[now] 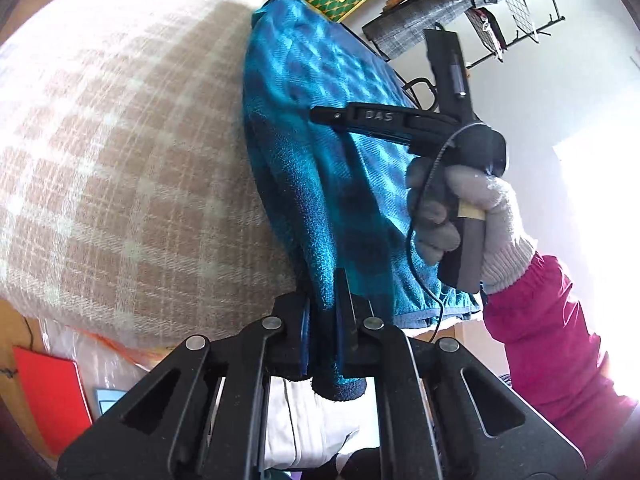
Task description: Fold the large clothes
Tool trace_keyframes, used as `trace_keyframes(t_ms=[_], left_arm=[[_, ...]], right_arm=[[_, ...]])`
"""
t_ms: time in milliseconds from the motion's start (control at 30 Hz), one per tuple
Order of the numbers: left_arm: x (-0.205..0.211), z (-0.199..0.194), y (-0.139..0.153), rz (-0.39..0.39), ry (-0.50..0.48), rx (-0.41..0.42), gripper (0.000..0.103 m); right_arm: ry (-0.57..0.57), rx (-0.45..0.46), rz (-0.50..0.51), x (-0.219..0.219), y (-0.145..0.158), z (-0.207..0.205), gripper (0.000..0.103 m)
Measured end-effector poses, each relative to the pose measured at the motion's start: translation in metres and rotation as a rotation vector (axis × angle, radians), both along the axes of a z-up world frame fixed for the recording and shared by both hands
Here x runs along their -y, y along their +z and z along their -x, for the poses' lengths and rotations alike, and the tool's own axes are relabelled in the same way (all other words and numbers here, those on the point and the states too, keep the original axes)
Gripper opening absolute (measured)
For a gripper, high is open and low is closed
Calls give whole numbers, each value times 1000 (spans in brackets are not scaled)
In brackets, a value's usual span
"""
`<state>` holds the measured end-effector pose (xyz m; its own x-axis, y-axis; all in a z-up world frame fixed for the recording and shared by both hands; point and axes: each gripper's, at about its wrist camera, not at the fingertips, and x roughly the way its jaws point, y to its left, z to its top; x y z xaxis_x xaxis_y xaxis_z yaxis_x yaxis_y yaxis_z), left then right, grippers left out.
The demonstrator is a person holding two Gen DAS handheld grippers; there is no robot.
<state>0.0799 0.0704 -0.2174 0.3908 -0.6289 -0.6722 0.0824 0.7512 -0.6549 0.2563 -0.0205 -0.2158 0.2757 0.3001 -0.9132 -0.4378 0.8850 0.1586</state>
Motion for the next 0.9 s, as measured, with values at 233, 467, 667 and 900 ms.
trace_keyframes(t_ms=[233, 467, 667, 900], left_arm=[[3, 8, 9, -18, 8, -12, 7], [12, 5, 11, -49, 0, 7, 7], [17, 5, 12, -63, -1, 12, 7], [22, 3, 18, -86, -8, 27, 7]], right_arm=[[9, -65, -79, -17, 31, -1, 46], [87, -53, 19, -82, 37, -1, 61], [50, -91, 130, -112, 14, -10, 59], [74, -34, 250, -122, 1, -2, 31]])
